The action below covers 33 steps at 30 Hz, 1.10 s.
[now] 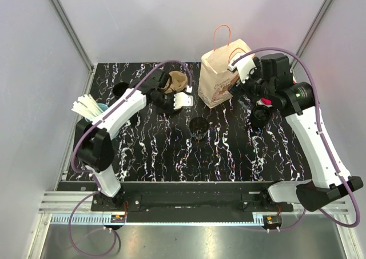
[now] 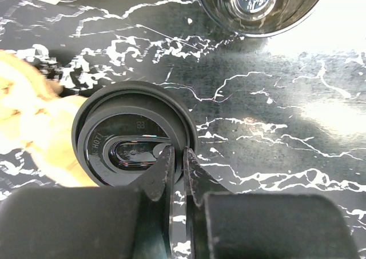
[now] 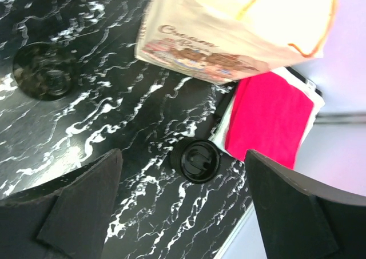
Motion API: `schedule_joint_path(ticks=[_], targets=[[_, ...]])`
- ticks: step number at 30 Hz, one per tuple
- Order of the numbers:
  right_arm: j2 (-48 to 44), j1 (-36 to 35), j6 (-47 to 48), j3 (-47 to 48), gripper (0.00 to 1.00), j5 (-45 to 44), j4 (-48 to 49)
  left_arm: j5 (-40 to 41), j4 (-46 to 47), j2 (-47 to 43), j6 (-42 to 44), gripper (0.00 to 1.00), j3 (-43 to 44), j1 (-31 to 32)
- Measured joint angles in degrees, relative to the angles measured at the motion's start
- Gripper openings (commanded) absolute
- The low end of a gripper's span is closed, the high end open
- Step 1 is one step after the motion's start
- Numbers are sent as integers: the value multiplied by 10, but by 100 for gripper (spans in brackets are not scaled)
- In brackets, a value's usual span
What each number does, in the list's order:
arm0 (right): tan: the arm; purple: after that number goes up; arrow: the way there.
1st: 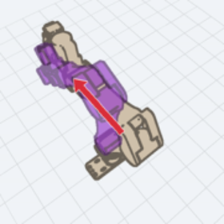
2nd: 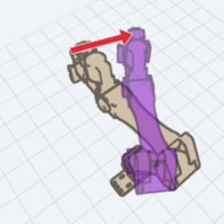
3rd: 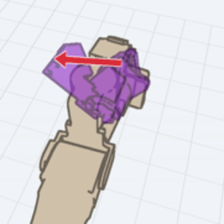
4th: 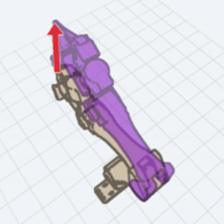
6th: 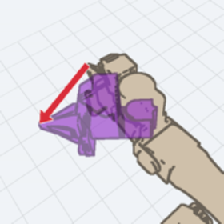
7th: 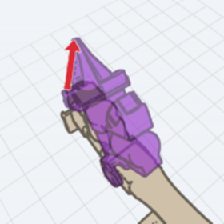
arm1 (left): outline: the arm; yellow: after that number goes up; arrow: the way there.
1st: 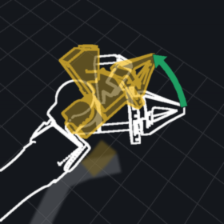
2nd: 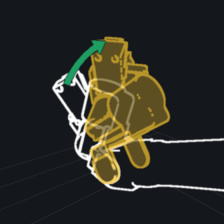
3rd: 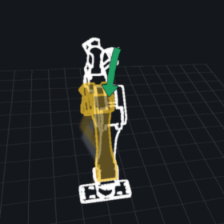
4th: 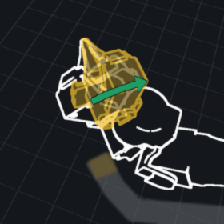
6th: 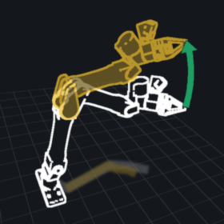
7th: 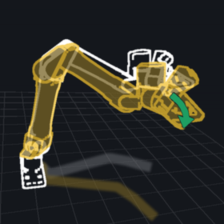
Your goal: Pack the takeout coffee
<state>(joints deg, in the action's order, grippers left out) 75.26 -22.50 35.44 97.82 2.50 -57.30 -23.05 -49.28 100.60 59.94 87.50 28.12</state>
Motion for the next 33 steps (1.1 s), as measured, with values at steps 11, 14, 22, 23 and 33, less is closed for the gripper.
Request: schedule_joint_path(ticks=[11,14,22,23,33], targets=[[-1,37,-13,-18,100,-27,22,12,-44,-10,-25,6,84,85],[-7,48,-15,-36,99,-31,24,12,-55,9,-26,6,113,130],[-49,66,-17,-79,100,-35,30,23,-85,77,-29,5,153,175],[-54,67,-17,-81,100,-35,30,24,-89,83,-29,4,153,177],[-80,75,-21,-89,100,-36,36,30,-123,115,-30,4,169,189]])
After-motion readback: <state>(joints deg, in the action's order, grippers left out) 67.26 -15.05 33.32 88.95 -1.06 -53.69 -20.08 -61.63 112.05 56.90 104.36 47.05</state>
